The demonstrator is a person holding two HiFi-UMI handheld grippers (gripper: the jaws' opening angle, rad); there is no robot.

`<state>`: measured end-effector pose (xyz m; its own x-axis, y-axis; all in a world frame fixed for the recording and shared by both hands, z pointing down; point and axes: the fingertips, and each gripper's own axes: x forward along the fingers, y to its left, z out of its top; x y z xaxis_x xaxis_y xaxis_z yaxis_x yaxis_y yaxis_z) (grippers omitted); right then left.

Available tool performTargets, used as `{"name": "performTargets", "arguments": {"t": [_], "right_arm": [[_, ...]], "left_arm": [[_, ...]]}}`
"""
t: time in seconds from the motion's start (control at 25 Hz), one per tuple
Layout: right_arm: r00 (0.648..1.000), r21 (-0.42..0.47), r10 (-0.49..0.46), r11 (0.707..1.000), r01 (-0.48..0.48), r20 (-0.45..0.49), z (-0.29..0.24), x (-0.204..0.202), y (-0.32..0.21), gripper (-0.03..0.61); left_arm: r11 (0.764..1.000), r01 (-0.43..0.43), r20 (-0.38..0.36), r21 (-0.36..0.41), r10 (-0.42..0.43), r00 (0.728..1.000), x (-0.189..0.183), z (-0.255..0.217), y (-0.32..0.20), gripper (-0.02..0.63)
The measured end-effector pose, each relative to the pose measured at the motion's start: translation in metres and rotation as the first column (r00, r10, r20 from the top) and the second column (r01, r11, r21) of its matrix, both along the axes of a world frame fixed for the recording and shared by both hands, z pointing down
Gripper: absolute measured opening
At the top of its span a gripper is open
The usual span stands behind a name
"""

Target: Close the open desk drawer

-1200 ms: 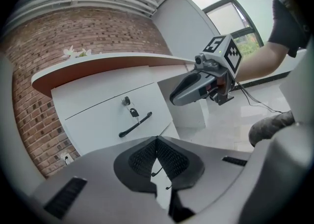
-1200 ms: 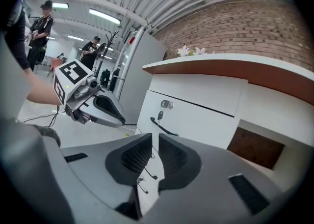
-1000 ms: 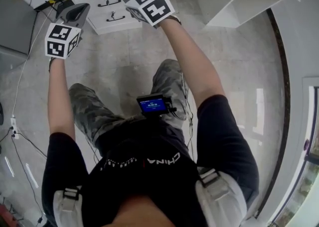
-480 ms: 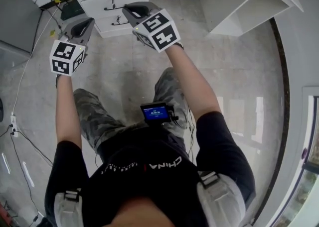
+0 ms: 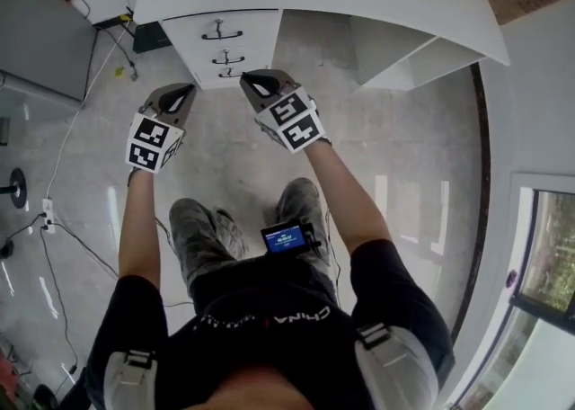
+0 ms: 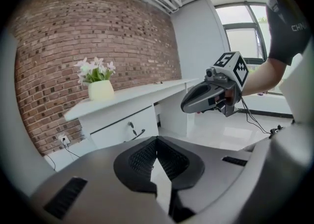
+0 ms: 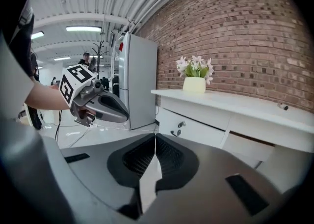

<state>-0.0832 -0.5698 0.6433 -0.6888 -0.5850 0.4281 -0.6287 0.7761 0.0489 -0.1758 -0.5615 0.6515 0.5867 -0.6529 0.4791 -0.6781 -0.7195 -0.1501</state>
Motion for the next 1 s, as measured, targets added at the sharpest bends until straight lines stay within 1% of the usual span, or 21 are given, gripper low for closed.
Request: {"name": "performTargets", "arguments": {"t": [0.08,0.24,0.32,0.4,0.48,0.56,0.6,0.68,0.84,0.92,1.0], "right_arm": [[1.0,-0.025,0.002,1.0,-0.003,-0.011,-0.054,0.0,0.012,0.018],[0.999,-0.044,0.025,0.999,-0.027,-0.046,-0.172,0.006,0.043,0.02],[0.999,-0.076,0.034,0.996,-0.038,-0.042,-0.217,0.013,0.064,0.02],[0.999,-0.105,0.039,0.994,-0.043,-0.037,-0.247,0.023,0.086,0.02],[0.999,-0.139,0.04,0.989,-0.041,-0.006,-0.262,0.032,0.106,0.02],[0.999,-0.167,0.034,0.986,-0.027,0.041,-0.271,0.041,0.123,0.02],[0.998,-0.172,0.026,0.985,-0.016,0.059,-0.276,0.044,0.129,0.02],[0.997,-0.164,0.003,0.986,0.01,0.077,-0.288,0.049,0.141,0.02],[0.994,-0.14,-0.047,0.988,0.061,0.101,-0.302,0.064,0.161,0.02],[0.99,-0.146,-0.073,0.985,0.09,0.117,-0.298,0.07,0.172,0.02],[0.988,-0.156,-0.077,0.983,0.098,0.134,-0.291,0.073,0.182,0.02]], "left_arm": [[1.0,-0.007,-0.001,-0.023,0.007,1.0,0.0,-0.058,0.012,0.012],[0.998,0.0,0.002,-0.064,0.0,1.0,-0.005,-0.179,0.044,0.012],[0.996,0.008,0.008,-0.087,-0.007,1.0,-0.003,-0.225,0.065,0.012],[0.994,0.022,0.011,-0.107,-0.021,1.0,0.006,-0.255,0.085,0.012],[0.991,0.05,0.0,-0.126,-0.05,0.999,0.016,-0.271,0.105,0.012],[0.988,0.072,-0.045,-0.138,-0.079,0.996,0.027,-0.281,0.123,0.012],[0.987,0.078,-0.064,-0.139,-0.087,0.994,0.033,-0.286,0.132,0.012],[0.987,0.089,-0.079,-0.135,-0.101,0.992,0.043,-0.294,0.152,0.012],[0.985,0.128,-0.072,-0.119,-0.138,0.988,0.061,-0.302,0.184,0.012],[0.982,0.15,-0.052,-0.113,-0.157,0.986,0.068,-0.301,0.197,0.012],[0.98,0.162,-0.043,-0.117,-0.168,0.985,0.072,-0.296,0.209,0.012]]}}
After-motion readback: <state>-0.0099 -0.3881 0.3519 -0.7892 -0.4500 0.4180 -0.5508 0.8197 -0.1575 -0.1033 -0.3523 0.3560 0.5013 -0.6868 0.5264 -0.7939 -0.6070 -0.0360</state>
